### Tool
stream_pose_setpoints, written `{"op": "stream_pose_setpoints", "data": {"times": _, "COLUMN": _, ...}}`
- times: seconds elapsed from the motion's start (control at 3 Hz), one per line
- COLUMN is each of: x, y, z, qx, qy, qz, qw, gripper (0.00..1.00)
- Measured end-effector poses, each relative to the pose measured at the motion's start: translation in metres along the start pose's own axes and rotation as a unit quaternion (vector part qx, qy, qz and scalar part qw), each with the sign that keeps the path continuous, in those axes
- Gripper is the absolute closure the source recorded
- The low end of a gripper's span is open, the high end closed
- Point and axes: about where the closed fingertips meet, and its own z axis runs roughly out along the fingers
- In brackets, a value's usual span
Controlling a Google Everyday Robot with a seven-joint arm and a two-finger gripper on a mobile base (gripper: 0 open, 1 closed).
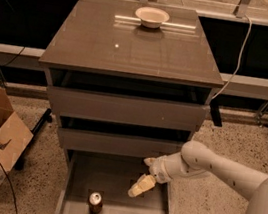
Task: Pick orange can from bottom drawer and place on counter
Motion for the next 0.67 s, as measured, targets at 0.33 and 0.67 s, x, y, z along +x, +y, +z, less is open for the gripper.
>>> {"op": "stream_pose_setpoints", "data": {"times": 0.33, "x": 0.013, "y": -0.006, "z": 0.02, "qx": 0.004, "qy": -0.02, "qz": 0.007, "qw": 0.9998, "gripper": 0.0}}
{"op": "stream_pose_setpoints", "data": {"times": 0.67, "x": 0.028, "y": -0.016, "z": 0.047, "qx": -0.005, "qy": -0.058, "qz": -0.013, "qw": 0.9982, "gripper": 0.0}}
